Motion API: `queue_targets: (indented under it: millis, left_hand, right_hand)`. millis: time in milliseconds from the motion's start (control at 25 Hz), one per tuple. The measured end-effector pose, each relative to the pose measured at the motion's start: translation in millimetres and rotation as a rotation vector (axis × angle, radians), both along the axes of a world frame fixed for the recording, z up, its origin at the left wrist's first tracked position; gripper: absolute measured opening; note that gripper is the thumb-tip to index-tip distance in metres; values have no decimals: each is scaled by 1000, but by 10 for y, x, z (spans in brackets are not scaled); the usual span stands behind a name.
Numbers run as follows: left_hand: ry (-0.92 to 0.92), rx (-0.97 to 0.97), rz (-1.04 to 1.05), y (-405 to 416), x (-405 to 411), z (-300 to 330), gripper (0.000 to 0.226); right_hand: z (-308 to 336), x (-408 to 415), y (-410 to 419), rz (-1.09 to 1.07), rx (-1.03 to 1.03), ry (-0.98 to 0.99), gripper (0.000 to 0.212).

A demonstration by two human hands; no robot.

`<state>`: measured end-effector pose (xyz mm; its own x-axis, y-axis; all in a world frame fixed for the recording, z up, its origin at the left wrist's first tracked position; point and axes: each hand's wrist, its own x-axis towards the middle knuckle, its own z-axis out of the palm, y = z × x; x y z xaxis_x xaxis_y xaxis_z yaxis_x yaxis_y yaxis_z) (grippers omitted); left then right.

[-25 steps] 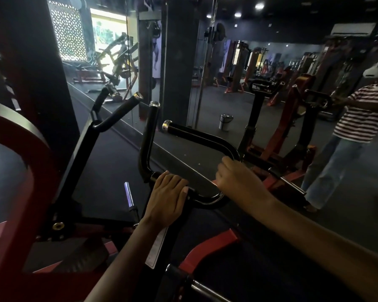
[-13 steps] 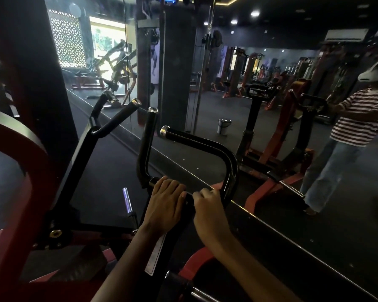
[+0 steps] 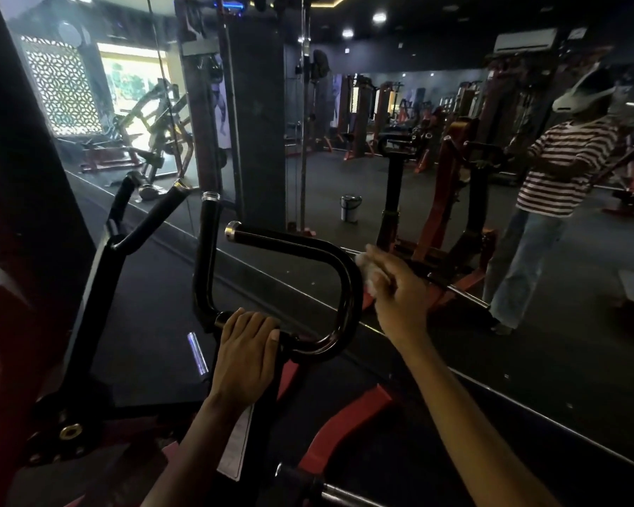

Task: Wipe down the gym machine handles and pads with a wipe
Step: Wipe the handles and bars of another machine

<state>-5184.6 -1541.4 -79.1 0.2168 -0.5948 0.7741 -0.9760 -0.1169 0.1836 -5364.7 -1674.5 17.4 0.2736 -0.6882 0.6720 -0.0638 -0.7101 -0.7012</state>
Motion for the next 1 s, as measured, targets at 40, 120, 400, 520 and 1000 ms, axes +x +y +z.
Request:
queue_targets:
  millis: [40,120,400,520,1000]
  left_hand:
    - [1,6,3,-3,1,-1,31]
    - [0,11,11,-6,1,0,32]
    - [-6,3,6,-29,7,-16,33]
    - [-9,9,6,-37,9,-20,33]
    - [37,25,-5,-12,-18,-10,31]
  right_hand:
    - [-37,36,-20,60,44,36,31]
    - [-141,98,-31,76,122,47,32]
    - [-410,138,81,186,514,-197,19]
    - [-584,92,244,228,618,-249,34]
    - [-1156,601,949,445,1225,-613,35]
